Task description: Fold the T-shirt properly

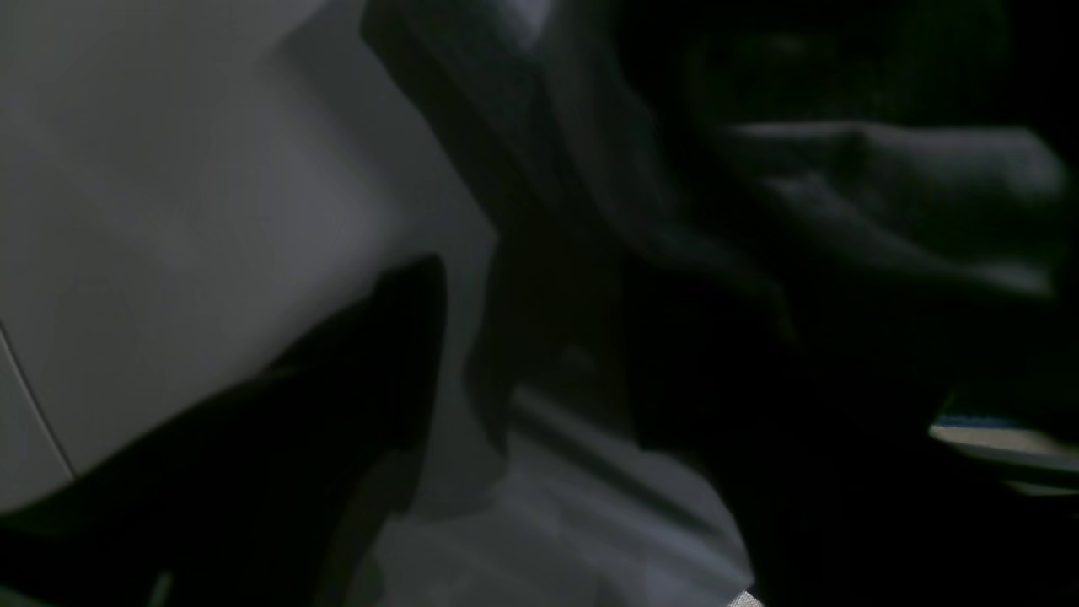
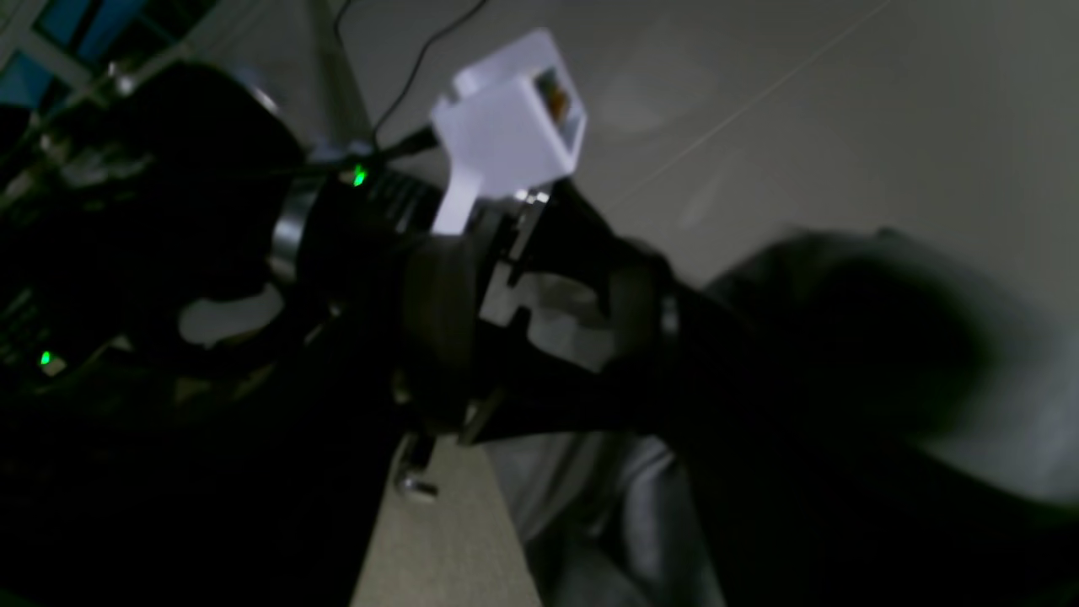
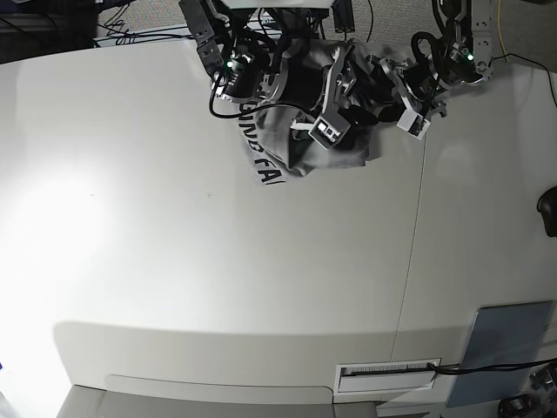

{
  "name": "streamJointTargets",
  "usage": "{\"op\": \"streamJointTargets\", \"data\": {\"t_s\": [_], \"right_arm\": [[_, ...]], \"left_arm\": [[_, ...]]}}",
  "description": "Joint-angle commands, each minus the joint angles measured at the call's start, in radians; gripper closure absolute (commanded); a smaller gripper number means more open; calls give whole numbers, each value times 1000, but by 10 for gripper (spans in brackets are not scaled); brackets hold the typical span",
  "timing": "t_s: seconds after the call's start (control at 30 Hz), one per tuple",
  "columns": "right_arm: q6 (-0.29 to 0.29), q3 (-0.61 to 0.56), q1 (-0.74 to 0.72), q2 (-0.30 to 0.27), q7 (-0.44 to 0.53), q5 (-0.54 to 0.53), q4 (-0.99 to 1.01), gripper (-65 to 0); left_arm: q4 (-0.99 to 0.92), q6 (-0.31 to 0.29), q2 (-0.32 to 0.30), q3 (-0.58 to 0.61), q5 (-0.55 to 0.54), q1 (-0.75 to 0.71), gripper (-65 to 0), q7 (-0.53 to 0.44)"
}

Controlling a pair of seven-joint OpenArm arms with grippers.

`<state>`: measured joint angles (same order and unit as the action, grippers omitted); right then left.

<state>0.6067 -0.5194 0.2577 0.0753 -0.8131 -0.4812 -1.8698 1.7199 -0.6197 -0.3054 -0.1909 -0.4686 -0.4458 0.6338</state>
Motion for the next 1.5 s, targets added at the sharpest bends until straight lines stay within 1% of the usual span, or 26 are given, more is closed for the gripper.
{"op": "streamJointTargets", "data": {"t_s": [0.0,0.1,0.17,0.23,0.3,0.43,0.5,0.53,0.6,0.67,0.77,0.83,0.9,0.93,1.0,1.07,1.17,1.23,1.3,1.47], "right_arm": [[21,-5,-6,10,28,-52,-18,-264],[91,-4,-11,10,28,-134,-25,-264],[91,-4,-11,10,21,-172,-39,-264],[91,-4,-12,10,-8,-177,-72,-264],[91,8,-11,10,-45,-162,-117,-264],[91,85,-11,10,-73,-16,-217,-263],[29,148,-11,4,-79,52,-253,-263],[-8,184,-11,-4,-79,77,-262,-263],[-66,257,-11,-28,-79,121,-264,-263],[-101,326,-11,-64,-85,165,-264,-263],[-135,422,-5,-120,-93,210,-264,-263],[-156,488,1,-153,-101,226,-264,-263],[-167,558,16,-182,-100,229,-264,-263],[-175,591,26,-196,-100,228,-264,-263],[-179,650,45,-219,-100,228,-264,-263],[-179,695,64,-237,-100,228,-264,-263],[-179,736,89,-258,-100,228,-264,-263],[-179,758,102,-262,-101,229,-264,-263],[-182,773,111,-269,-100,229,-264,-263],[-185,781,111,-269,-100,229,-264,-263]], "left_arm": [[8,1,-8,-2,4,-3,-330,8],[9,1,-8,-2,3,-2,-330,7],[9,2,-11,-4,3,-3,-330,1],[10,2,-13,-16,3,-3,-330,0],[13,1,-13,-42,3,-3,-330,1],[31,1,-13,-131,-10,-3,-330,1],[50,1,-13,-180,-27,-3,-330,1],[62,1,-13,-202,-43,-3,-330,1],[89,1,-13,-238,-78,-3,-330,1],[124,1,-13,-248,-104,-3,-330,1],[181,1,-11,-238,-146,1,-330,0],[208,8,-10,-221,-150,19,-330,1],[214,61,-10,-189,-150,50,-330,4],[214,91,-10,-169,-146,69,-330,16],[214,130,-10,-116,-145,110,-331,57],[214,130,-10,-57,-145,147,-331,80],[213,141,-10,34,-122,199,-331,99],[213,203,-10,89,-80,222,-331,111],[213,241,-10,132,-28,233,-331,110],[212,246,-10,203,12,230,-330,129]]}}
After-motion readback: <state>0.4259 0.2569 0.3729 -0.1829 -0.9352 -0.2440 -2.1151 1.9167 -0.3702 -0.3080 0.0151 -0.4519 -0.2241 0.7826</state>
